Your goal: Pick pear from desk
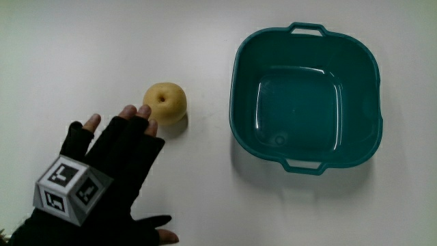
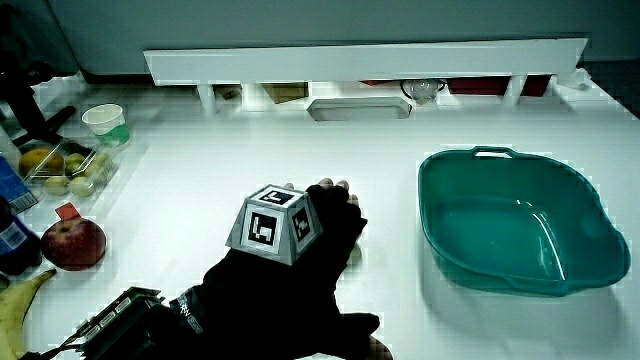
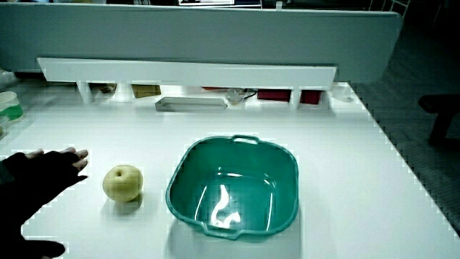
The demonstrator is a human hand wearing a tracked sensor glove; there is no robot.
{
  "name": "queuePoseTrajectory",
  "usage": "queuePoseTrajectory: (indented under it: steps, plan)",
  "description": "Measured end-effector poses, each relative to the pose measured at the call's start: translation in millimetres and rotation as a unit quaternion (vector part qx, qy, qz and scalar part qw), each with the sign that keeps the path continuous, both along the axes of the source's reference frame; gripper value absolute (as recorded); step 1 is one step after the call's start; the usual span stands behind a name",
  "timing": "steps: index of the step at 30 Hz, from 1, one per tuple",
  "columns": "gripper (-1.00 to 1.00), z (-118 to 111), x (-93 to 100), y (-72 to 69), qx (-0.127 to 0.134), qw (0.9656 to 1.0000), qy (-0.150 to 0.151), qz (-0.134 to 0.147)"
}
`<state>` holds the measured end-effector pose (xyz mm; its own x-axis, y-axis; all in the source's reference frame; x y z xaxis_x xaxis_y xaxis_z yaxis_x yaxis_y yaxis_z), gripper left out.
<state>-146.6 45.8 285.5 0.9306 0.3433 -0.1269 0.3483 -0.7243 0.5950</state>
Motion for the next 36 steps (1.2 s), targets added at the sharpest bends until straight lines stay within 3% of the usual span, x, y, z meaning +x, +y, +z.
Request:
queuePoseTrajectory:
  steps: [1,2,3,4,6,8,10,11,13,14,16,17,18,19,20,21,22,23,24,25,27,32,33,36]
  plan:
    - [0.0,8,-4.6,-2.0,-0.022,0.9995,0.018,-0.013]
    - [0.0,6,-5.1,-5.3,-0.025,0.9995,0.008,-0.019]
    - [0.0,5,-5.7,-9.0,-0.007,0.9996,0.001,-0.026]
    - [0.0,3,-5.5,-14.2,-0.02,0.9993,-0.007,-0.03]
    - [0.0,8,-9.4,-23.1,-0.001,0.9997,-0.007,-0.025]
    - [0.0,20,-16.1,-31.9,-0.04,0.9976,0.006,-0.056]
    - [0.0,32,-22.8,-40.7,-0.079,0.9929,0.019,-0.088]
    - [0.0,27,-19.7,-46.2,-0.048,0.9965,0.008,-0.068]
    - [0.0,46,-28.9,-54.8,-0.051,0.9969,0.012,-0.059]
    - [0.0,35,-21.8,-59.6,-0.09,0.9915,-0.003,-0.094]
    - [0.0,59,-31.9,-69.0,-0.037,0.9977,0.0,-0.057]
    - [0.0,57,-28.8,-73.4,-0.083,0.9926,-0.003,-0.089]
    - [0.0,55,-25.6,-77.8,-0.128,0.9844,-0.006,-0.121]
    - [0.0,50,-22.5,-81.6,-0.106,0.9887,-0.005,-0.106]
    - [0.0,55,-23.0,-85.5,-0.131,0.9841,-0.02,-0.119]
    - [0.0,96,-43.6,-92.1,-0.091,0.9889,-0.031,-0.113]
    - [0.0,63,-23.5,-93.0,-0.123,0.9859,-0.005,-0.113]
    - [0.0,69,-24.6,-97.0,-0.118,0.9868,0.001,-0.111]
    - [0.0,73,-24.9,-100.3,-0.127,0.9846,0.002,-0.119]
    - [0.0,79,-26.1,-104.2,-0.126,0.9847,0.01,-0.12]
    - [0.0,84,-26.2,-109.0,-0.147,0.9801,0.011,-0.133]
    - [0.0,102,-26.6,-120.9,-0.166,0.9755,0.02,-0.143]
    - [0.0,104,-26.0,-122.4,-0.176,0.9726,0.014,-0.151]
    - [0.0,115,-25.0,-126.5,-0.181,0.9717,0.015,-0.15]
